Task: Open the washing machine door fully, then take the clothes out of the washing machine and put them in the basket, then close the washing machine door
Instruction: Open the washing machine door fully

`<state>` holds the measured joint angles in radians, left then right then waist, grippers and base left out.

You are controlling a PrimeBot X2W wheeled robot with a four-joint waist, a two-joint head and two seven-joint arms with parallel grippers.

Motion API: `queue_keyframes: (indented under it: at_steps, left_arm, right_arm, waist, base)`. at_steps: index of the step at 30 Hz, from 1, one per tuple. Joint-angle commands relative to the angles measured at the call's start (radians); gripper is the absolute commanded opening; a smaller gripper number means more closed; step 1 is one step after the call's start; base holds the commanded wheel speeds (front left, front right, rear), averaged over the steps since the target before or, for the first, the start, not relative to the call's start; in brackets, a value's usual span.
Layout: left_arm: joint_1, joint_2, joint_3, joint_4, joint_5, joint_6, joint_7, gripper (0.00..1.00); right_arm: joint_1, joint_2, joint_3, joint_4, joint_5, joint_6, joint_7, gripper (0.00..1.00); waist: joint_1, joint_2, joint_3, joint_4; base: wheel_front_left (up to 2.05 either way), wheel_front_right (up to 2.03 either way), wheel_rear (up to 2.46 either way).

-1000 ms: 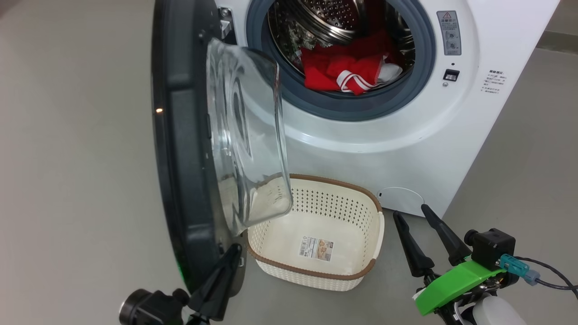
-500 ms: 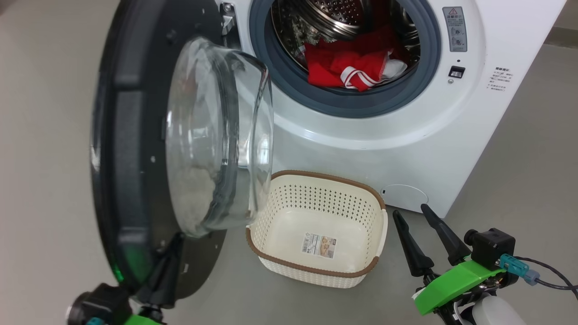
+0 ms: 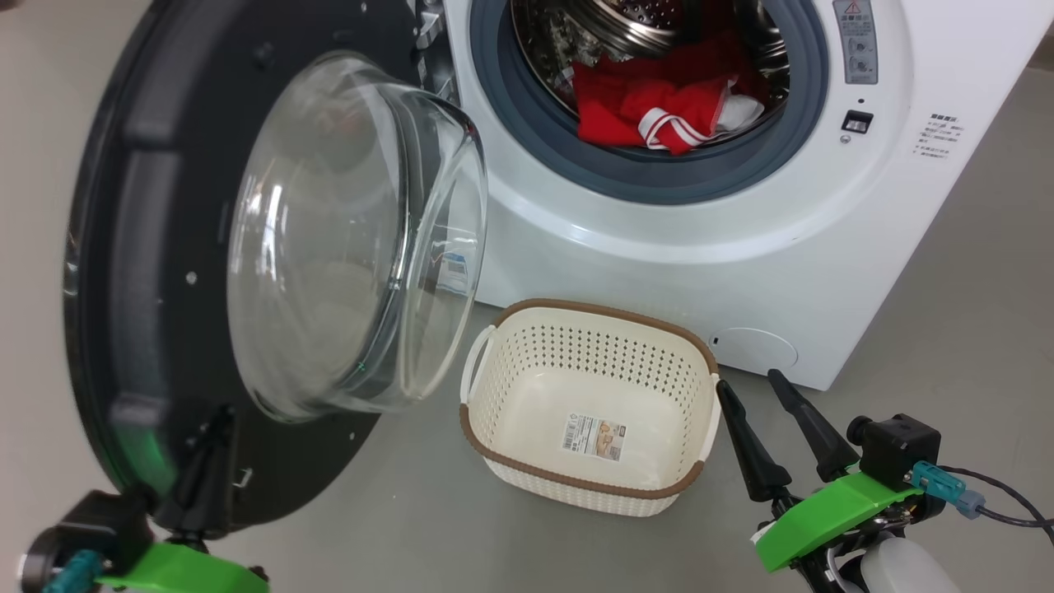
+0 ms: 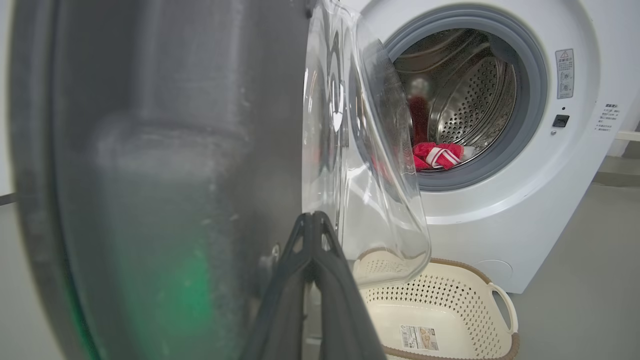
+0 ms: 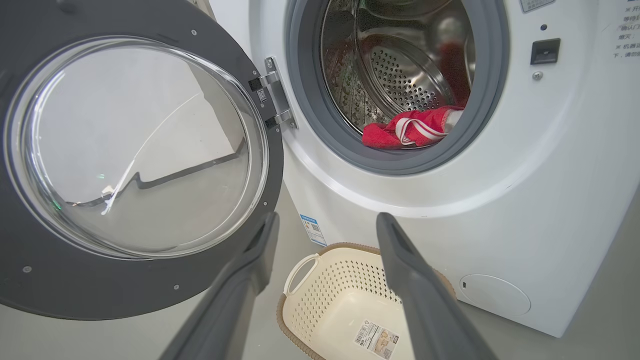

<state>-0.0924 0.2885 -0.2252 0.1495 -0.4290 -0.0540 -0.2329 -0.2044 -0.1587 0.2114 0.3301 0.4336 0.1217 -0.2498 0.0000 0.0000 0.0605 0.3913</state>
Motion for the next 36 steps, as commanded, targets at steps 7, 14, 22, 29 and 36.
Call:
queue_keyframes:
  at_steps: [7, 14, 22, 29, 36]
  left_arm:
    - [-0.104, 0.09, 0.091, 0.067, -0.029, 0.02, 0.038, 0.0]
    - [-0.165, 0.131, 0.117, 0.165, -0.05, 0.008, 0.056, 0.0]
    - [-0.247, 0.168, 0.113, 0.286, -0.051, -0.016, 0.066, 0.0]
    - [-0.332, 0.188, 0.09, 0.424, -0.055, -0.042, 0.075, 0.0]
    - [-0.402, 0.188, 0.067, 0.539, -0.067, -0.061, 0.046, 0.0]
  right_arm:
    - [-0.042, 0.006, 0.018, -0.027, -0.001, 0.009, -0.012, 1.0]
    - [-0.056, 0.004, 0.019, -0.027, -0.002, 0.009, -0.012, 1.0]
    - [-0.071, 0.007, 0.021, -0.023, -0.003, 0.009, -0.012, 1.0]
    - [-0.076, 0.011, 0.023, -0.019, -0.003, 0.009, -0.012, 1.0]
    - [-0.082, 0.012, 0.032, -0.016, -0.002, 0.009, -0.012, 1.0]
  waist:
    - [0.0, 0.0, 0.025, 0.009]
    - [0.0, 0.0, 0.052, 0.01]
    - [0.0, 0.0, 0.069, 0.013]
    - [0.0, 0.0, 0.076, 0.02]
    - [0.0, 0.0, 0.078, 0.016]
  base:
    - [0.0, 0.0, 0.0]
    - [0.0, 0.0, 0.0]
    - [0.0, 0.0, 0.0]
    - [0.0, 0.0, 0.0]
    - [0.0, 0.0, 0.0]
